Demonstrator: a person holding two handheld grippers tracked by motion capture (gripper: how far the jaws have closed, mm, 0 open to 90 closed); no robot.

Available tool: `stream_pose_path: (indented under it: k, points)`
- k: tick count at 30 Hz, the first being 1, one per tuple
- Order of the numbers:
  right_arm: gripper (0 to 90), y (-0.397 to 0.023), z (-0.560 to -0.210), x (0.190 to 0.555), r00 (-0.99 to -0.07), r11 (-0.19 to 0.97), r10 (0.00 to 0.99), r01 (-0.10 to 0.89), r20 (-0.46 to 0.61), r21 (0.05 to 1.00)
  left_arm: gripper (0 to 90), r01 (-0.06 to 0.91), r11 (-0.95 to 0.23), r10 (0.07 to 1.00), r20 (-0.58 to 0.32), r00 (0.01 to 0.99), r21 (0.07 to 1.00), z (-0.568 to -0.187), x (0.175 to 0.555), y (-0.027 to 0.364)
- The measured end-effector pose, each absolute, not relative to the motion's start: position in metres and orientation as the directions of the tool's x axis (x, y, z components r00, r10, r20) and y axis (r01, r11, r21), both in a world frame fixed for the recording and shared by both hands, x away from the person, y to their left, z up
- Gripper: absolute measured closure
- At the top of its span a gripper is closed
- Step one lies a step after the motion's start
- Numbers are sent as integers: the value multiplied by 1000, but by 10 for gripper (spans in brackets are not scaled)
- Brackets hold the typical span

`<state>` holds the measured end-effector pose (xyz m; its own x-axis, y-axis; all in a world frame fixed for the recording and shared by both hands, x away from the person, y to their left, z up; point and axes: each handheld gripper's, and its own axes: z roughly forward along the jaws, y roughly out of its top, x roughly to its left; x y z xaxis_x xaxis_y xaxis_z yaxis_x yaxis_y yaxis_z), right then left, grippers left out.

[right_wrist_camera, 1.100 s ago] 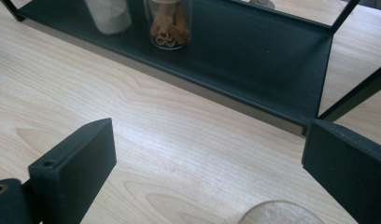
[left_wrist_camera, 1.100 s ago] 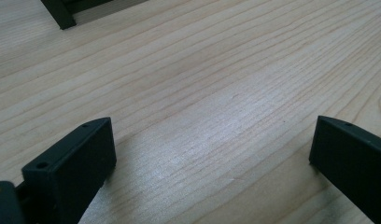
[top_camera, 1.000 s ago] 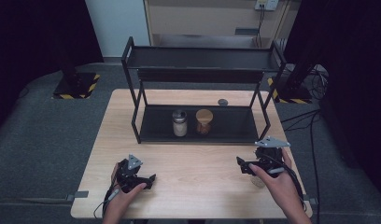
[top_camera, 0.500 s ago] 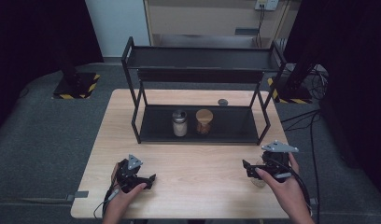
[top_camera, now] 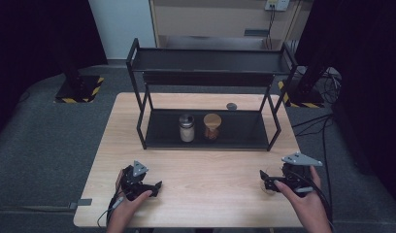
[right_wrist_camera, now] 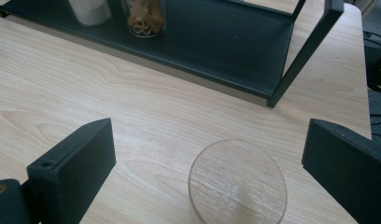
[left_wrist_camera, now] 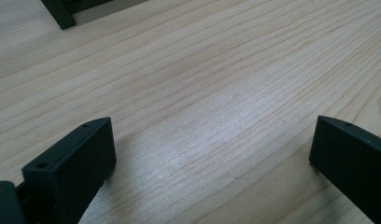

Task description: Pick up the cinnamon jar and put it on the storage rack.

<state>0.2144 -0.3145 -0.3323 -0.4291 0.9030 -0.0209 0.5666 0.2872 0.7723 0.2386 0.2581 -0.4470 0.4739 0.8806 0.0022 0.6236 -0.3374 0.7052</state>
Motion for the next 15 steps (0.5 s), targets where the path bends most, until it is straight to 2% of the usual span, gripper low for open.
stream_pose_path:
  k: [15]
  points:
    - [26, -325, -340, 201, -415, 273, 910, 572, -14, 773, 0, 623, -334, 882, 2, 471, 707, -447, 238, 258]
